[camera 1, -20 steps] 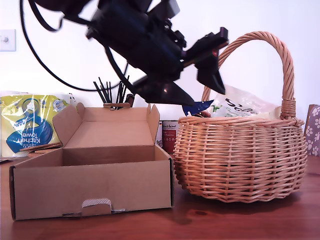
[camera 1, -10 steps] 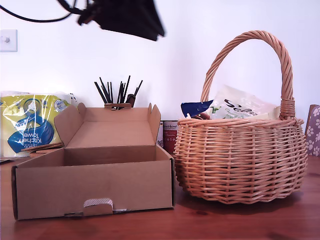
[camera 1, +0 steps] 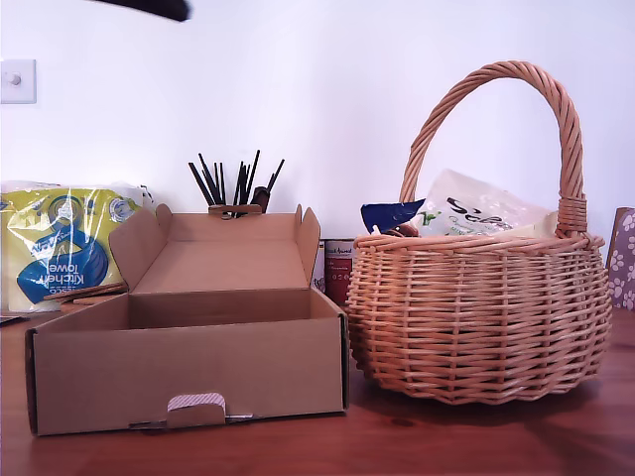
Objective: Move the bags of Easter eggs from the cardboard box on the left into the woven basket on the right side.
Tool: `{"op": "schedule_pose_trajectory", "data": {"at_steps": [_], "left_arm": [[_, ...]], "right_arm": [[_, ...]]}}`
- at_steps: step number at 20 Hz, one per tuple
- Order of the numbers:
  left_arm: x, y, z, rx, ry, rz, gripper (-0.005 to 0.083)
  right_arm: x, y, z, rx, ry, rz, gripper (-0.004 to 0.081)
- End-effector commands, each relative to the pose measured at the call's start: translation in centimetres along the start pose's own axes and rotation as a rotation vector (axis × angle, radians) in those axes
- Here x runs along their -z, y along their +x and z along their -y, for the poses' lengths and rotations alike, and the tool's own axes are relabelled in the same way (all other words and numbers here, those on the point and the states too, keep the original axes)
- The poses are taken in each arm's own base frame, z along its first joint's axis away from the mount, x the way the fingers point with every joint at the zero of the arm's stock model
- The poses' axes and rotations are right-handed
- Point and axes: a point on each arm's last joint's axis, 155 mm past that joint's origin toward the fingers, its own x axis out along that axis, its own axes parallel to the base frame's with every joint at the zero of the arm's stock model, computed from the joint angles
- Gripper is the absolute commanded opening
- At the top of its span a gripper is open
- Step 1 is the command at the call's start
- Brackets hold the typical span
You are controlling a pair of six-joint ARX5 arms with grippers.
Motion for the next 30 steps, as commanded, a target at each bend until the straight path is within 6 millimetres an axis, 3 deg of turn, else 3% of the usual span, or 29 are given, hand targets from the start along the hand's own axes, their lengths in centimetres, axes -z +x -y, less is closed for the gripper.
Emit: {"op": "schedule_pose_trajectory", "data": {"at_steps": [1, 7, 10, 14, 17, 24, 30], "left_arm": [[1.7, -0.7, -0.9, -0.01, 0.011, -0.011, -0.0017], [4.8, -4.4, -4.5, -0.065, -0.01, 0.046, -0.002], [6.0, -5.9, -6.1, -0.102, -0.031, 0.049, -0.002], [4.9, -7.8, -7.6, -0.164, -0.036, 0.111, -0.0019], [5.5, -8.1, -7.7, -0.174, -0.028, 0.088, -0.0019], [8.0, -8.0, -7.9, -0.18, -0.046, -0.012, -0.0019], [9.4, -8.1, -7.9, -0.183, -0.056, -0.064, -0.0019]], "right_arm": [[1.2, 0.6, 0.8, 0.022, 0.02, -0.007, -0.0013], [2.8, -0.5, 3.0, 0.083, 0.064, 0.058, -0.0013], [3.5, -1.5, 2.9, 0.078, 0.071, 0.071, -0.0013], [3.0, -3.4, 2.4, 0.084, 0.043, 0.129, -0.0013], [2.5, -4.0, 2.3, 0.086, 0.042, 0.153, -0.0013], [6.3, -3.5, 1.8, 0.069, 0.081, -0.001, -0.0013], [7.9, -3.6, 1.6, 0.061, 0.096, -0.064, -0.0013]]}}
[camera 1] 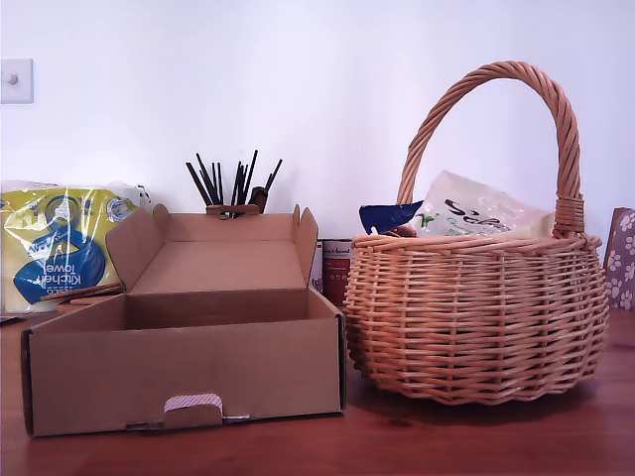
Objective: Move the bags of Easter eggs from the cardboard box on the left into the woven basket on the right side.
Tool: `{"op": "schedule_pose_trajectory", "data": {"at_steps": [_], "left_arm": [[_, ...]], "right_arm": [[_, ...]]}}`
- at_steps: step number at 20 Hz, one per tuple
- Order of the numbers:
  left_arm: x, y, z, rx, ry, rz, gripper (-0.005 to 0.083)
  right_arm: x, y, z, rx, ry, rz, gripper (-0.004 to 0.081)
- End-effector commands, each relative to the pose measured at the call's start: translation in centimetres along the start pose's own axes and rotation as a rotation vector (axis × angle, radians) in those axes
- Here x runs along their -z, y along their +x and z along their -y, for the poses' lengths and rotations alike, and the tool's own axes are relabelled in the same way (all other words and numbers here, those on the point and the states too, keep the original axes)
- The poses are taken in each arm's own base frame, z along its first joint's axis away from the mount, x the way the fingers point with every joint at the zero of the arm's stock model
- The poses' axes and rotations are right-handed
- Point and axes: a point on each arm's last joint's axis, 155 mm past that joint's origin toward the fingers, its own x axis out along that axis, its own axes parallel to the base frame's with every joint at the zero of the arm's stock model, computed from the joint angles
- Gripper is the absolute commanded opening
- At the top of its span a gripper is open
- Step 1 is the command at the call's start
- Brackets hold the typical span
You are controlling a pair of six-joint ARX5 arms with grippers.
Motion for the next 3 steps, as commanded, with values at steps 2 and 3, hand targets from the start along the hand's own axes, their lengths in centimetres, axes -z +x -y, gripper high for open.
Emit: {"op": "schedule_pose_trajectory", "data": {"at_steps": [2, 3], "left_arm": [[1.02, 0.29, -0.14, -0.004, 0.005, -0.029, -0.0019], [0.99, 0.29, -0.15, -0.004, 0.005, -0.027, -0.0019]], "right_arm": [[0.8, 0.27, -0.05, -0.005, 0.006, -0.023, -0.0013], [0.82, 0.27, -0.05, -0.005, 0.006, -0.024, -0.0013]]}}
